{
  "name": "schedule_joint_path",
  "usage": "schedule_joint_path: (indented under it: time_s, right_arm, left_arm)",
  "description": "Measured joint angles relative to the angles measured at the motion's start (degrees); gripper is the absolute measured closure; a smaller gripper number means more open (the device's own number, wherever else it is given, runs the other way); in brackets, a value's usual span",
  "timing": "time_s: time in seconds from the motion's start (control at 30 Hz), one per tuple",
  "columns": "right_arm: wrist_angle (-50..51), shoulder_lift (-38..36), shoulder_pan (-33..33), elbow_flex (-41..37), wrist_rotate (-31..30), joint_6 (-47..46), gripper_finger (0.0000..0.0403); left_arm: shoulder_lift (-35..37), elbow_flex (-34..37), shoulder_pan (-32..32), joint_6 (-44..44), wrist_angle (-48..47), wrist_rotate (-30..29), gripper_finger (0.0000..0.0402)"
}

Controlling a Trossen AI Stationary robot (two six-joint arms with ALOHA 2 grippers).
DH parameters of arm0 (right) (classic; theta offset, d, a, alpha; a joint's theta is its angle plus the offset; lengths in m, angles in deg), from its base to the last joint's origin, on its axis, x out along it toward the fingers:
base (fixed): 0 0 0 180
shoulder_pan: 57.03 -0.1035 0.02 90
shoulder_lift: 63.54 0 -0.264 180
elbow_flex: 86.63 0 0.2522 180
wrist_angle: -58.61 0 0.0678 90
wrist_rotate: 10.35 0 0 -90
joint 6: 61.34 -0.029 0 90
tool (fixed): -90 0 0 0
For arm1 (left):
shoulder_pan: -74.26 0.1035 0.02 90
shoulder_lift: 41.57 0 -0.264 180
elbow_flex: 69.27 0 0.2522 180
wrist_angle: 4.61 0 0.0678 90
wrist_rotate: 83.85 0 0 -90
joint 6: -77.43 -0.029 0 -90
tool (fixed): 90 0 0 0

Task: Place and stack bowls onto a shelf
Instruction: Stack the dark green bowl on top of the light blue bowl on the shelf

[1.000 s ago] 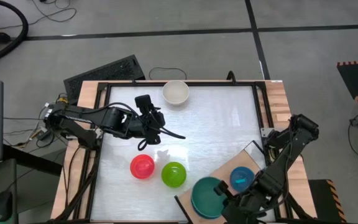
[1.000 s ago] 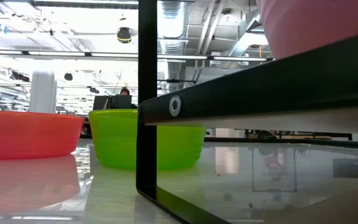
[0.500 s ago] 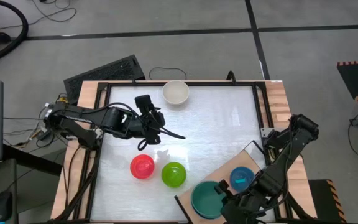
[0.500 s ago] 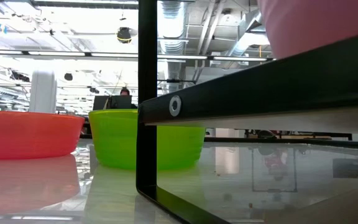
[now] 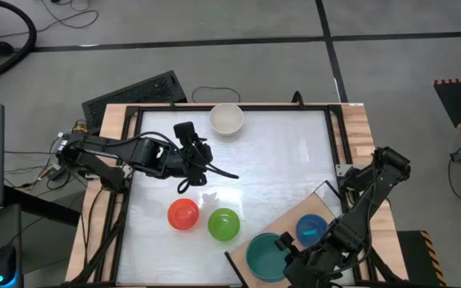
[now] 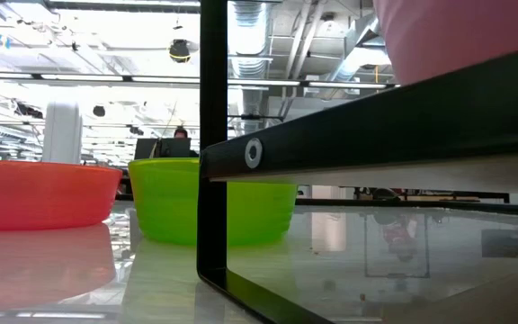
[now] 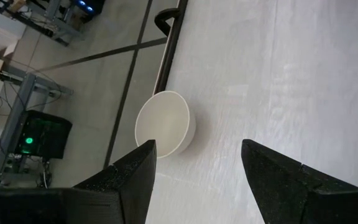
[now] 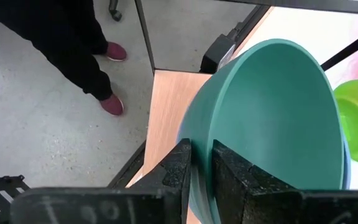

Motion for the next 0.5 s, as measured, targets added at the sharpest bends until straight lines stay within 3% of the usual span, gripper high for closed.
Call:
schedule_joint_path:
  time_s: [0.37, 0.5]
  right_arm:
    - [-0.16, 0.0, 0.11, 0.0, 0.71, 0.01, 0.0318]
    - [-0.18, 0.0, 0.11, 0.0, 1.45, 0.03, 0.0299]
  left_arm:
    - [0.0, 0.0, 0.0, 0.46, 0.02, 0.0, 0.018]
    - [0.0, 0.0, 0.0, 0.8, 0.02, 0.0, 0.018]
